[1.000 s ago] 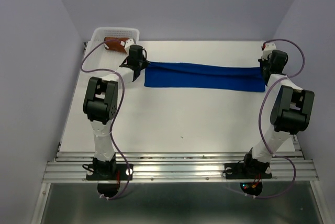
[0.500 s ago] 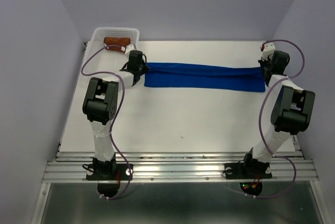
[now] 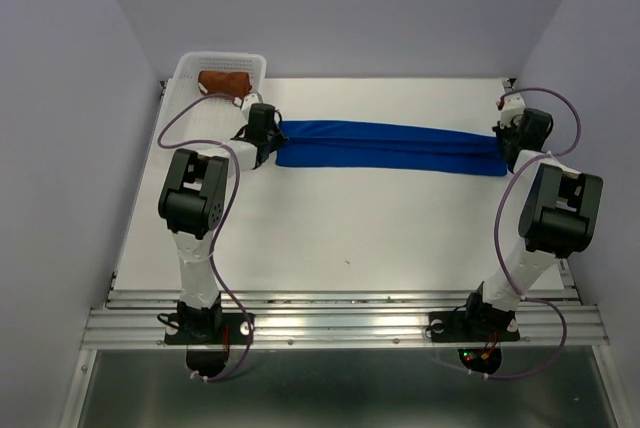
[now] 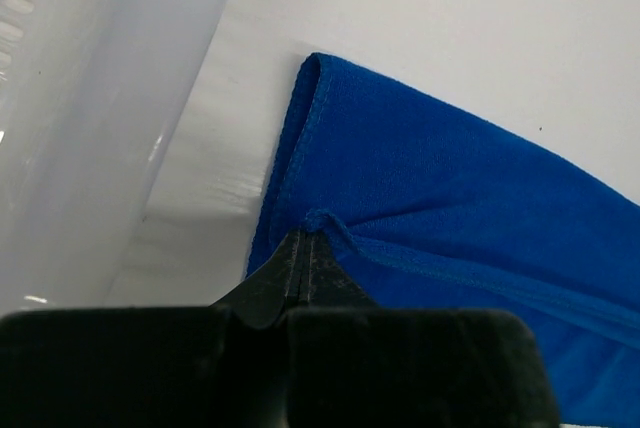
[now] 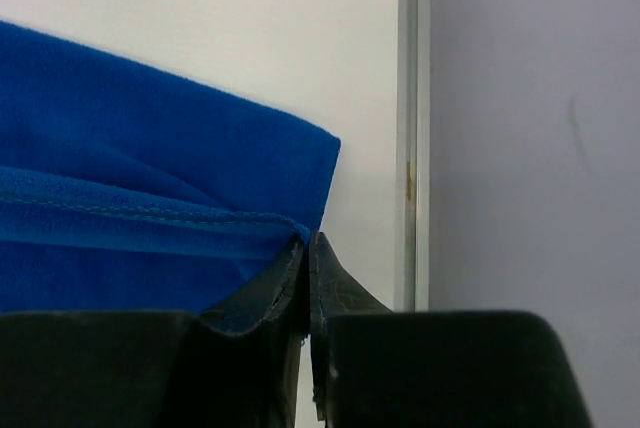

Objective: Roll the towels
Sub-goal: Fold the towel

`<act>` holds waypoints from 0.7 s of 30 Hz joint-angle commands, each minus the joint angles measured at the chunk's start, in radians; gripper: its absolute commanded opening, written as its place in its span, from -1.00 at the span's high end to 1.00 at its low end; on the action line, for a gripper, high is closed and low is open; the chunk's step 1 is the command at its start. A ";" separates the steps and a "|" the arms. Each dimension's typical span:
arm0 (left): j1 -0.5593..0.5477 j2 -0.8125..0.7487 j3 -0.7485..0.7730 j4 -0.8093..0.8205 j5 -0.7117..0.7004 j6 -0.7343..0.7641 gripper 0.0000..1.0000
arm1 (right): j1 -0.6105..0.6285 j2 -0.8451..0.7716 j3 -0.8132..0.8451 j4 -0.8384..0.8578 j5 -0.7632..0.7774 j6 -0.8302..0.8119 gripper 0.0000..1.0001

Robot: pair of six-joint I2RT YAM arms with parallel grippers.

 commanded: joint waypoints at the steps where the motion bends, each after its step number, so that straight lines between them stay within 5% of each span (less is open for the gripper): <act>1: -0.011 -0.086 -0.023 -0.014 -0.005 -0.006 1.00 | -0.020 -0.037 -0.035 0.054 -0.010 0.044 0.79; 7: -0.017 -0.123 -0.068 -0.057 -0.054 -0.029 1.00 | -0.029 -0.044 -0.098 0.065 0.022 0.153 0.73; 13: -0.020 -0.181 -0.118 -0.078 -0.059 -0.046 0.92 | -0.069 -0.083 -0.174 0.103 0.152 0.234 0.36; 15: -0.024 -0.193 -0.122 -0.112 -0.055 -0.046 0.67 | -0.081 -0.119 -0.200 0.111 0.200 0.294 0.28; 17: -0.037 -0.218 -0.135 -0.141 -0.045 -0.045 0.46 | -0.094 -0.162 -0.219 0.121 0.249 0.369 -0.03; 19: -0.052 -0.256 -0.146 -0.187 -0.051 -0.044 0.22 | -0.106 -0.191 -0.230 0.120 0.225 0.398 -0.07; 21: -0.063 -0.282 -0.148 -0.230 -0.053 -0.037 0.10 | -0.106 -0.239 -0.225 0.094 0.179 0.418 -0.35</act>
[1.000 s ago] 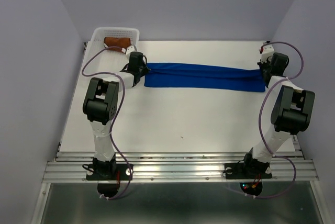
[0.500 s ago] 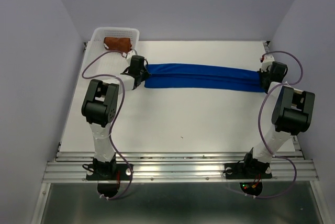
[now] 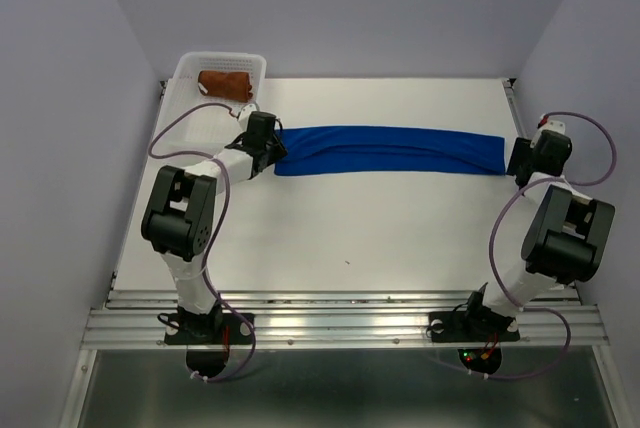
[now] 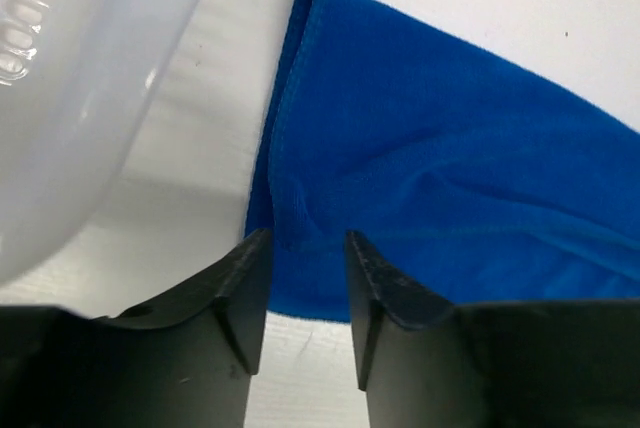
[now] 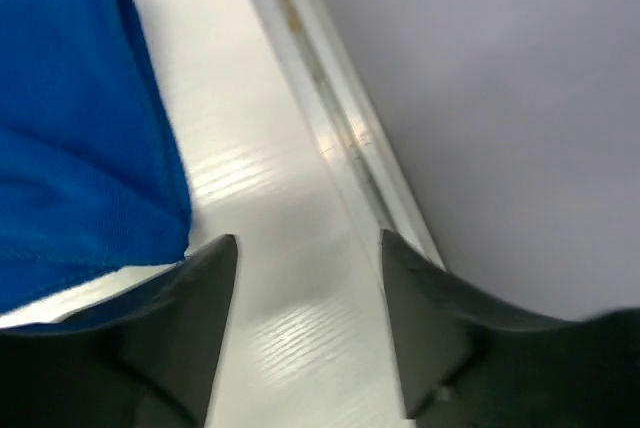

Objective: Roll the towels
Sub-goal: Fold the towel

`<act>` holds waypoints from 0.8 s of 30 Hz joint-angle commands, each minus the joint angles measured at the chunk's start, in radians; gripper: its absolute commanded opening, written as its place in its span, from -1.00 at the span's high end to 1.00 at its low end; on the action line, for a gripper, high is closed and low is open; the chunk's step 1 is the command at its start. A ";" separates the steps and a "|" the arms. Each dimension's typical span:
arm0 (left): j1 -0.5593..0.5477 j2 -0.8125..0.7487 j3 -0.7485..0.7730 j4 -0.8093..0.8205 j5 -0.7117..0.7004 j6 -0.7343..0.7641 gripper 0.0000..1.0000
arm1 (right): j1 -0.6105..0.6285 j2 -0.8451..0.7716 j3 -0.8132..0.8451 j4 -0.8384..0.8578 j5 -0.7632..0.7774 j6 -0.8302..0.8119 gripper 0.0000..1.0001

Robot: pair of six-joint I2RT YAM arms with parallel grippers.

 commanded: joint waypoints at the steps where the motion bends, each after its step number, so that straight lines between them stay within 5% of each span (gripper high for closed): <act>1: -0.037 -0.134 -0.012 -0.113 -0.025 0.012 0.03 | -0.008 -0.113 0.016 0.038 -0.039 0.108 -0.62; 6: -0.054 -0.190 0.005 -0.300 -0.097 0.009 -0.05 | -0.008 -0.183 0.081 -0.111 -0.229 0.143 -0.99; 9: -0.054 -0.198 0.052 -0.371 -0.073 0.009 -0.07 | 0.001 -0.194 0.134 -0.191 -0.384 0.173 -1.00; 13: -0.054 -0.113 0.220 -0.332 0.067 0.041 -0.09 | 0.221 -0.154 0.197 -0.263 -0.445 0.141 -1.00; 24: -0.056 0.337 0.728 -0.426 0.211 0.101 -0.08 | 0.576 0.340 0.645 -0.396 -0.689 0.120 -1.00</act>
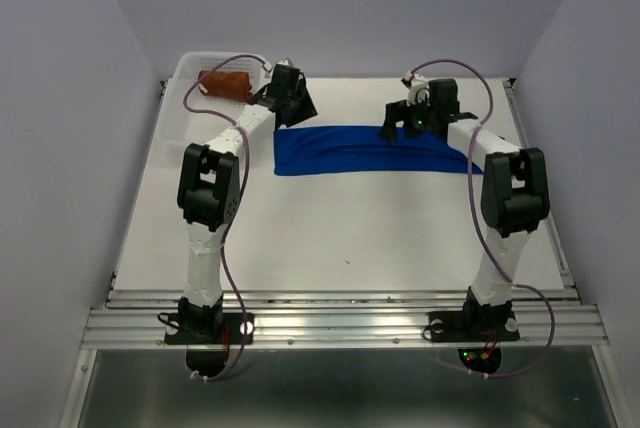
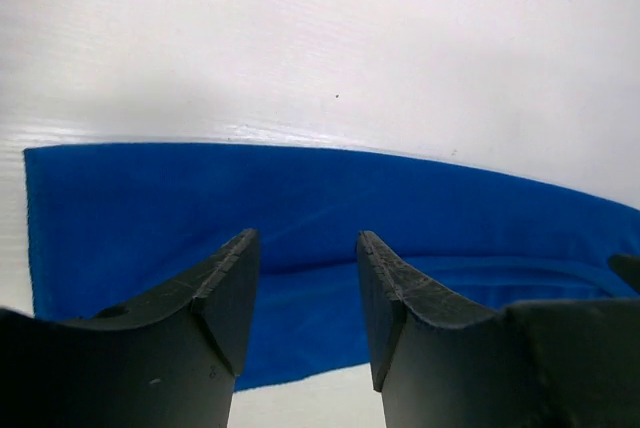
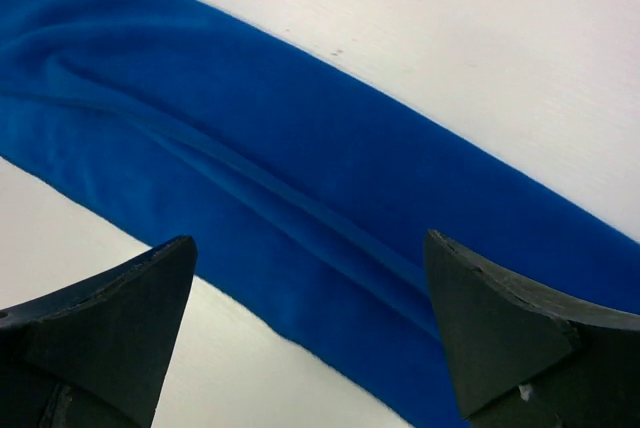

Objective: Roll the towels
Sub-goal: Fold the towel

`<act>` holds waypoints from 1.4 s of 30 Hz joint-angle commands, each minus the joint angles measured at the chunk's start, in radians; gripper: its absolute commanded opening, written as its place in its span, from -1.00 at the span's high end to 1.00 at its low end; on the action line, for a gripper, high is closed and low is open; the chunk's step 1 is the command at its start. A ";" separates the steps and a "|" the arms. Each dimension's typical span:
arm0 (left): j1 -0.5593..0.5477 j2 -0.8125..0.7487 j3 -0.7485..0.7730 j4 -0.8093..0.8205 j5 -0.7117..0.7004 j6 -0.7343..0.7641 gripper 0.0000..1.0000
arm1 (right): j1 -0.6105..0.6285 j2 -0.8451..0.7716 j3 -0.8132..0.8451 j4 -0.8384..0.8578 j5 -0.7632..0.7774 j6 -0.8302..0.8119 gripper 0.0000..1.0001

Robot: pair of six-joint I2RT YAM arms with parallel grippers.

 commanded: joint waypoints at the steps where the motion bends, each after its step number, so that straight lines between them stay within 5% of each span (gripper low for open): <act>1: -0.001 0.131 0.143 -0.091 0.046 0.046 -0.08 | 0.061 0.152 0.185 -0.095 -0.084 -0.044 -1.00; 8: 0.005 0.244 0.209 -0.149 0.020 0.046 -0.02 | 0.152 0.305 0.385 -0.256 -0.078 -0.133 -1.00; 20: 0.024 0.227 0.083 -0.123 0.038 0.019 0.03 | 0.190 0.232 0.189 -0.255 -0.105 -0.167 -1.00; 37: 0.051 0.156 0.013 -0.131 0.014 0.028 0.05 | 0.238 -0.191 -0.253 -0.115 0.046 0.018 -1.00; 42: 0.051 0.095 -0.009 -0.146 0.012 0.037 0.05 | 0.238 -0.219 -0.235 -0.100 0.324 0.118 -1.00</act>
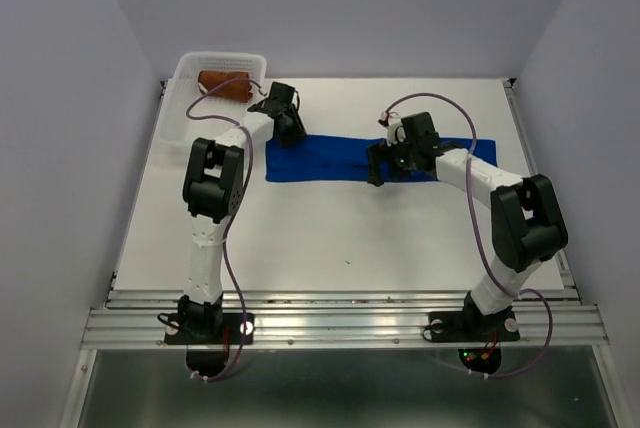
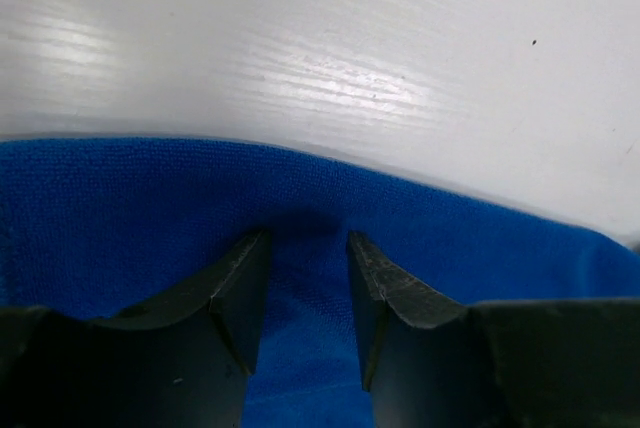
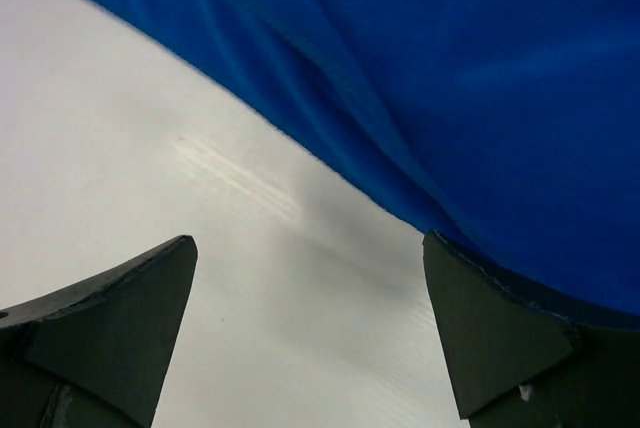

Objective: Roll the towels
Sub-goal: Fold the towel

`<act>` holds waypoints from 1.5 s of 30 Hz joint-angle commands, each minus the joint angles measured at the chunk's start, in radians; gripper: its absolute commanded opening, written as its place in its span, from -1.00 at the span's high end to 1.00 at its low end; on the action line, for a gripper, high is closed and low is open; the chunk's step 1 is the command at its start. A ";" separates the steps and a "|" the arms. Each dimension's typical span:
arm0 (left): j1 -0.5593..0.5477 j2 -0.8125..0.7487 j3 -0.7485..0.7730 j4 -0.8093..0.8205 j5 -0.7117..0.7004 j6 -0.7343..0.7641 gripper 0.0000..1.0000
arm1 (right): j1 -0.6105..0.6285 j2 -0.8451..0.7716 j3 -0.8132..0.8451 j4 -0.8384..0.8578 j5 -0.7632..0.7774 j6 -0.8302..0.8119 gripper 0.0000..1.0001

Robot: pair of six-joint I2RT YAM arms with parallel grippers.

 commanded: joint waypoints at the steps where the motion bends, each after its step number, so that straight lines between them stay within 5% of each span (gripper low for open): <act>1: 0.007 -0.129 -0.044 -0.075 -0.032 0.027 0.04 | -0.004 -0.036 0.025 0.049 0.270 0.130 -1.00; 8: 0.011 -0.268 -0.096 -0.199 -0.174 -0.005 -0.04 | -0.004 -0.036 0.067 0.049 0.447 0.248 -1.00; 20: 0.051 -0.402 -0.415 -0.149 -0.108 -0.108 -0.07 | -0.013 -0.073 0.032 0.042 0.536 0.239 -1.00; 45: 0.068 -0.305 -0.386 -0.092 -0.095 -0.129 0.12 | -0.013 -0.083 0.030 0.034 0.572 0.216 -1.00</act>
